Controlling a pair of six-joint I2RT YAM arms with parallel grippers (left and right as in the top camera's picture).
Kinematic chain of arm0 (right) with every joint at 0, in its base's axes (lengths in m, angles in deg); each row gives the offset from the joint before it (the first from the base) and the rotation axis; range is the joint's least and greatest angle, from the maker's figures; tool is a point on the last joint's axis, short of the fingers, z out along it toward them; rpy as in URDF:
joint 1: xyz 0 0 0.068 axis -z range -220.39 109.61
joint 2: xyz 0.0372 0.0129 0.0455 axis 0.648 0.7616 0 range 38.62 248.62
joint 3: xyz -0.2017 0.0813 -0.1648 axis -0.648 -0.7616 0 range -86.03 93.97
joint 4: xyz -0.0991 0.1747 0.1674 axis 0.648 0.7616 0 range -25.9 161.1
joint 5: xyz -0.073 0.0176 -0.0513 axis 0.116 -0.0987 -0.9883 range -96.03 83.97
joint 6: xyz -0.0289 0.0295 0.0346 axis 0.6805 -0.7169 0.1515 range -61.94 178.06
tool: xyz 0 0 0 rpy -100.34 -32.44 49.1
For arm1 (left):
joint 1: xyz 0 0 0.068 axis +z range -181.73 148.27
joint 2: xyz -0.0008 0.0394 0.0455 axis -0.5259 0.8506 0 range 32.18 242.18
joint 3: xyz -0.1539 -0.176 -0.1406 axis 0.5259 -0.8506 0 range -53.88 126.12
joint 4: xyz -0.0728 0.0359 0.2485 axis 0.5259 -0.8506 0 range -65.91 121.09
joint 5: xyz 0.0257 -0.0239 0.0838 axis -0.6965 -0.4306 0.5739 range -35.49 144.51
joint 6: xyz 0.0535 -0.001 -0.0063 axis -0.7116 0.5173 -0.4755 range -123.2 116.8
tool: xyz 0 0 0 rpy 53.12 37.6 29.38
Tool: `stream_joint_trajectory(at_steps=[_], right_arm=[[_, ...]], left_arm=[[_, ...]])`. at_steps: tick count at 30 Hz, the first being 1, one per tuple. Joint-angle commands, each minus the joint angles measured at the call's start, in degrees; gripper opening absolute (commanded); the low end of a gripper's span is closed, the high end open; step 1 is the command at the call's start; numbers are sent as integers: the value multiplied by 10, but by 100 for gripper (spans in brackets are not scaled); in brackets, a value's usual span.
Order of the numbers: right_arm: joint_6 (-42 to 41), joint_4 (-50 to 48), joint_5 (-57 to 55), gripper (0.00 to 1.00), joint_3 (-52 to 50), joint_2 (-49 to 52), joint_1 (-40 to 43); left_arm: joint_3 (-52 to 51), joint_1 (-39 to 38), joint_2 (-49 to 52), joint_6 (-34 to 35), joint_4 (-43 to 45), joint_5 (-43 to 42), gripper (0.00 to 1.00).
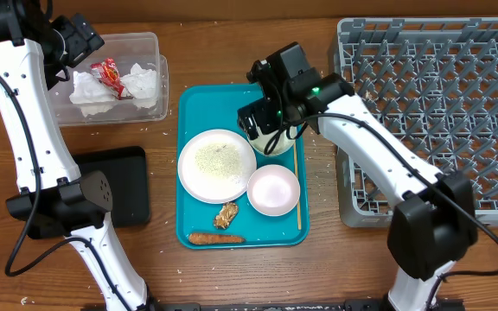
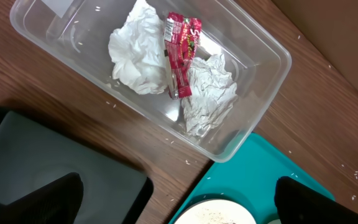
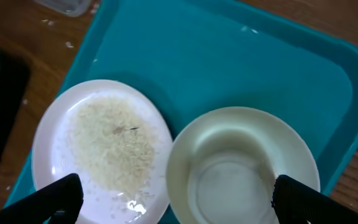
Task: Sort waste into correct bins and load items into the dishwasher
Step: 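Move the right gripper over the small white cup on the tray, then grasp the small white cup with the right gripper and lift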
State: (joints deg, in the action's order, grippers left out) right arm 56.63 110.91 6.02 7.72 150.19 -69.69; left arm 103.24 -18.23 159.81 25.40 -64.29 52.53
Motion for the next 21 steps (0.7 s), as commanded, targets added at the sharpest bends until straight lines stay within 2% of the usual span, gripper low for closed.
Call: stream_joint_trajectory(at_steps=[1,4,10,14,21], right_arm=[[-66,-6,-73,100,4,37,-1],[-107,-4,-123,100,4,57,-1],[-140,-6,-124,100,4,78,-3],[-160,0,-124,90,4,78,-3],[-188,35,-98,82,6,78,-3]], left_arm=[[5,2,-3,5,0,-4,100],[5,2,-3,5,0,-4,100],[5,2,-3,5,0,-4,100],[5,2,-3,5,0,-4,100],[5,2,-3,5,0,-4,100]])
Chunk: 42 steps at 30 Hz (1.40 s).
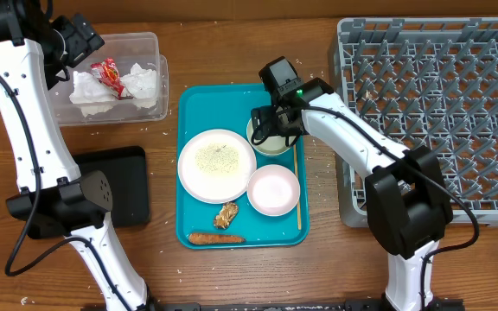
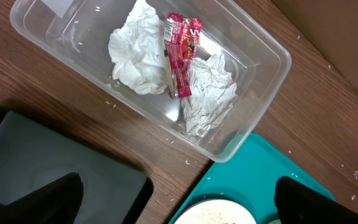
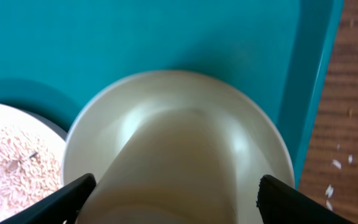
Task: Sort waste into correct bins and load items into the dishwasher
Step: 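Grasp the small white cup with the right gripper and lift, then carry the white cup right over the grey dish rack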
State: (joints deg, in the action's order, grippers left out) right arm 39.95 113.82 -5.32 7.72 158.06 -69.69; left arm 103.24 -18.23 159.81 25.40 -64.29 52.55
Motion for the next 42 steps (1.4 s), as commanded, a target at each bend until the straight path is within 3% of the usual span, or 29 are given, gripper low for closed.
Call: stream_joint_trajectory(at_steps=[1,11,14,20,26,35,39,42], right_arm=[[-21,9,21,81,8,-1,-3],[-23,76,23,61,95,-11,-2],[-23,107,17,61,140,-21,6],[-23,206,-95,61,266,-54,60],[3,249,-112,61,348,-83,207],[3,245,-110,61,348,-65,482],[3,240,-110,63,348,-42,540],[3,242,-109,77,348,-19,568]], left_arm=[[5,2,-3,5,0,-5,100],[5,2,-3,5,0,-5,100],[5,2,-3,5,0,-5,100],[5,2,-3,5,0,-5,100],[5,2,-3,5,0,-5,100],[5,2,-3,5,0,-5,100],[5,2,-3,5,0,-5,100],[5,2,-3,5,0,-5,100]])
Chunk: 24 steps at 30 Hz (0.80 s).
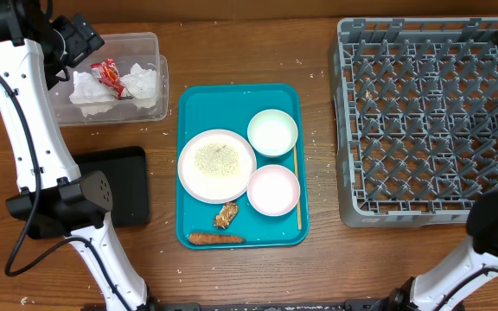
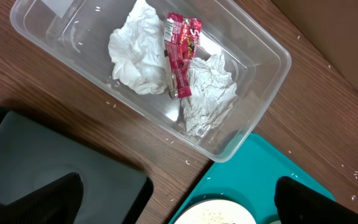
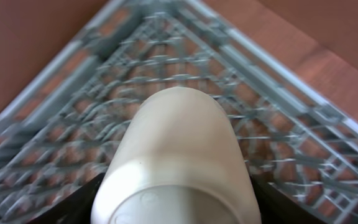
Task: Sort waste into correct bins and load items into the dishwasher
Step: 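Carry the white cup right over the grey dish rack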
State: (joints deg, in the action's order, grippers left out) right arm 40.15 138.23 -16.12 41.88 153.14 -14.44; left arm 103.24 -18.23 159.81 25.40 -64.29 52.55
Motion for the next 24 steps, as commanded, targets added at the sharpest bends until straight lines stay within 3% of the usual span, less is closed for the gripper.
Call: stream_joint_trajectory(at_steps=[1,5,12,16,20,24], right_arm=[[1,0,-1,83,7,35,19],[3,14,20,98,7,48,27],[3,45,56,100,8,33,14],[36,66,167,100,8,5,-13],[92,80,280,99,8,-22,-80],[96,89,246,100,3,-19,-196]], left_arm=[[5,2,-3,5,0,-5,100],[5,2,-3,5,0,-5,100],[5,2,-3,5,0,-5,100],[5,2,-3,5,0,-5,100],[5,2,-3,5,0,-5,100],[5,2,-3,5,0,-5,100]])
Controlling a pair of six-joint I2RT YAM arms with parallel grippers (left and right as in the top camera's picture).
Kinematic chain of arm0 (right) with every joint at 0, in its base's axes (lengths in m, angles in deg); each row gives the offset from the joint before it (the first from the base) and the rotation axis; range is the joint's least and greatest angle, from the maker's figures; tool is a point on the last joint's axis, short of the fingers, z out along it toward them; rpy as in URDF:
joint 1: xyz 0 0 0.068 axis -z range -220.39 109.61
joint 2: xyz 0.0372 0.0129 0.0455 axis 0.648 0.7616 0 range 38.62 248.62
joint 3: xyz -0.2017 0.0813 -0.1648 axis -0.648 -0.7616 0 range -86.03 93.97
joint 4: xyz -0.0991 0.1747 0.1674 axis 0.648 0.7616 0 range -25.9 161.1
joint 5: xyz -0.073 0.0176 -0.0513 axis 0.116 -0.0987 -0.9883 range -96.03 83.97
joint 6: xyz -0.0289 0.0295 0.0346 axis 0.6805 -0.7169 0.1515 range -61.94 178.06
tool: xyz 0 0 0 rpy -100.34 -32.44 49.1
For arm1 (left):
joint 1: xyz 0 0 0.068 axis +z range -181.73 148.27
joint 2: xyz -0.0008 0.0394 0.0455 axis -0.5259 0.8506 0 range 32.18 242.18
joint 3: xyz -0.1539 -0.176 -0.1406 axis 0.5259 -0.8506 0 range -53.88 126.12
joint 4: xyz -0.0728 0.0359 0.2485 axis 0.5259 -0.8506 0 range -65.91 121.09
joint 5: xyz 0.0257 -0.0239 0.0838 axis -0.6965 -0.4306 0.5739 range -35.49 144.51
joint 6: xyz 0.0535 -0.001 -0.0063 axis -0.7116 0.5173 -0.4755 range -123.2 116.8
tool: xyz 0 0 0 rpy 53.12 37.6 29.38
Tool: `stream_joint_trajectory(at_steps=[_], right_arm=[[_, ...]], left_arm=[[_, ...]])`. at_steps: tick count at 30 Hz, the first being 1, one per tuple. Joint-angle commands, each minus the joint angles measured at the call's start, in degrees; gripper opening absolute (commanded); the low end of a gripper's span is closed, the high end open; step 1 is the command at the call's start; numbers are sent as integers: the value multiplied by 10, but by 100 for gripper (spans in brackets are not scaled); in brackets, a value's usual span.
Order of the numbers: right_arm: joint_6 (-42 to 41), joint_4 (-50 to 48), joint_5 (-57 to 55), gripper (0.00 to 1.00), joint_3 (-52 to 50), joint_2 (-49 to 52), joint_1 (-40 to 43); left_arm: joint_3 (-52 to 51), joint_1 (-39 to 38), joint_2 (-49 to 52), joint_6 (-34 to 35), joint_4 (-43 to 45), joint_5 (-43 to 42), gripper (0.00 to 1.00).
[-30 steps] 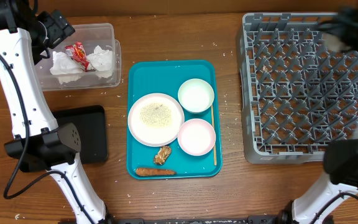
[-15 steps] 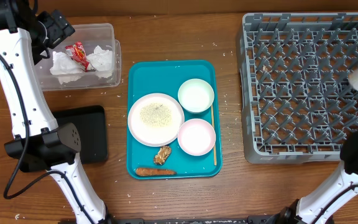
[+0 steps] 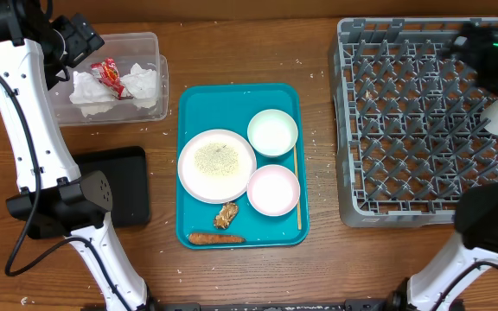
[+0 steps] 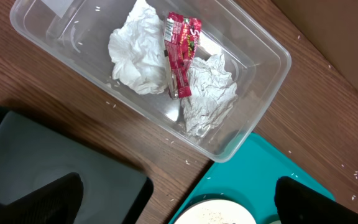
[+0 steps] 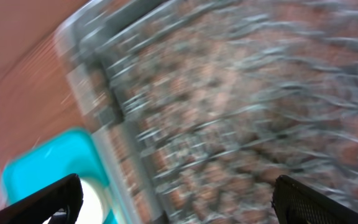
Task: Sort waste into correct bins and load items into the dishwasher
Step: 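Carry the white cup right over the grey dish rack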
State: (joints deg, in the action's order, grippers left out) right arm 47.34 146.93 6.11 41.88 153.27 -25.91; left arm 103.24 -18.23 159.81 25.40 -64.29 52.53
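A cream cup lies in the grey dishwasher rack (image 3: pixel 422 104) near its right edge. My right gripper (image 3: pixel 482 41) is over the rack's far right corner, open and empty; its wrist view is blurred, with the right gripper (image 5: pixel 179 208) above the rack (image 5: pixel 241 124). On the teal tray (image 3: pixel 197 104) sit a plate of rice (image 3: pixel 217 164), a pale green bowl (image 3: pixel 272 132), a pink bowl (image 3: pixel 273 190), a chopstick (image 3: pixel 296 186) and food scraps (image 3: pixel 225 216). My left gripper (image 4: pixel 176 208) hangs open over the clear bin (image 4: pixel 253 37).
The clear bin (image 3: pixel 154 52) holds crumpled tissues (image 4: pixel 138 56) and a red wrapper (image 4: pixel 180 53). A black bin (image 3: pixel 119 186) stands left of the tray. The rack's upright tines fill the right side of the table.
My right gripper held the cup over the rack's far corner; now it is open and the cup lies in the rack by the right edge. The left arm has not moved.
My right gripper stood open above the cup in the green bowl on the tray. Then its fingers were around the cup. Then it held the cup over the rack's corner. Now the cup lies in the rack and the gripper is empty.
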Motion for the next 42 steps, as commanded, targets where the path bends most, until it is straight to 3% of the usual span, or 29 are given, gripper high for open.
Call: stream_joint_trajectory(at_steps=[1,9,14,21,28,37,42], right_arm=[[24,2,18,100,1,-19,-102],[14,-31,14,100,-36,32,-281],[-56,-85,14,99,-71,78,-363],[-128,-144,-27,91,-87,137,-452],[-238,-156,-137,81,-87,186,-493],[-251,-182,-138,66,-87,221,-491],[-251,-185,-138,46,-86,221,-492]], left_arm=[[5,2,-3,5,0,-4,100],[5,2,-3,5,0,-4,100],[5,2,-3,5,0,-4,100],[5,2,-3,5,0,-4,100],[5,2,-3,5,0,-4,100],[5,2,-3,5,0,-4,100],[5,2,-3,5,0,-4,100]])
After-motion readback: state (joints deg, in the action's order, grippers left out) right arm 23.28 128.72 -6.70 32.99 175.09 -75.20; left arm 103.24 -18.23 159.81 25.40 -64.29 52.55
